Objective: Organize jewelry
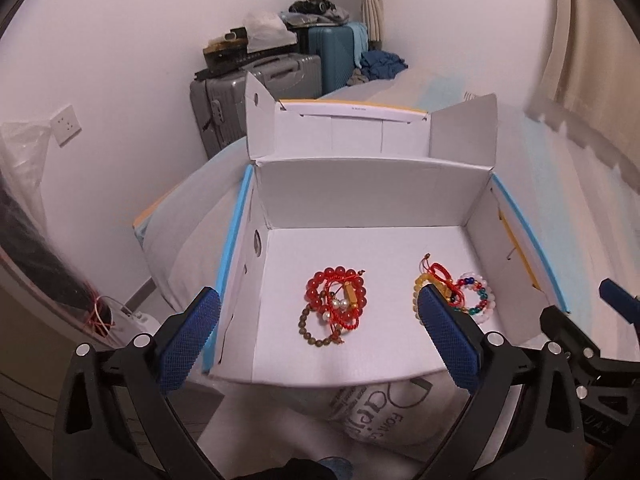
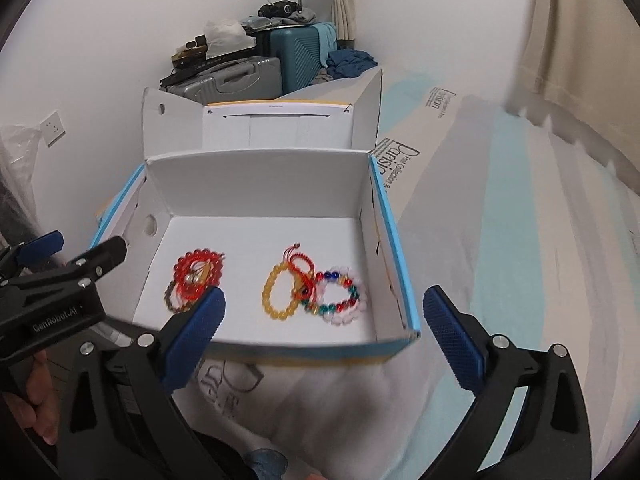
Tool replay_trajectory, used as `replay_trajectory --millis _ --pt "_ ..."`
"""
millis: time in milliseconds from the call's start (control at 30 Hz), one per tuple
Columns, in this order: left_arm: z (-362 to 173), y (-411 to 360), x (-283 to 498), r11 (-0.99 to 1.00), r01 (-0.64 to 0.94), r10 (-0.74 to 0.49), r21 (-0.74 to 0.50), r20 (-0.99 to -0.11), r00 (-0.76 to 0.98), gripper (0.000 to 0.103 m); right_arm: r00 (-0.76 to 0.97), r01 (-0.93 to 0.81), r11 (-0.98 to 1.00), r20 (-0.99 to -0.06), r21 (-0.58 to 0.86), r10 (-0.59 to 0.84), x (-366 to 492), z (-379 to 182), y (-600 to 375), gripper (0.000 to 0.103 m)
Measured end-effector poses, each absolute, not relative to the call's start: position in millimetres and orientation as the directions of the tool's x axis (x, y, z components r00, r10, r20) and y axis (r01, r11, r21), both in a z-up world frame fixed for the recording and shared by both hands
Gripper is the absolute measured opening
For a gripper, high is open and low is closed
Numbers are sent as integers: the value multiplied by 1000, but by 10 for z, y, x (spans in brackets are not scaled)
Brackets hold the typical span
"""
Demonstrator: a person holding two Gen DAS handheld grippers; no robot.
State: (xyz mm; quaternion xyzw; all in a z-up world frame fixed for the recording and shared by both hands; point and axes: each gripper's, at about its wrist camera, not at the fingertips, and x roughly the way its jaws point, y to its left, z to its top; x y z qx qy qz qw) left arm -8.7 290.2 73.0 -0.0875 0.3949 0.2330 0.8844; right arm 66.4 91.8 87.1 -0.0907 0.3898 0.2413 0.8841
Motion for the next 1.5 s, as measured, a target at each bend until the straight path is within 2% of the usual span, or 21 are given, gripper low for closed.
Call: replay_trajectory --millis 400,1500 --pt "712 2767 -518 884 -467 336 34 -741 582 97 597 -472 881 -731 12 330 253 926 762 95" --pt "682 2655 -508 886 -461 344 45 -731 590 97 584 -479 878 -745 3 321 245 904 742 95"
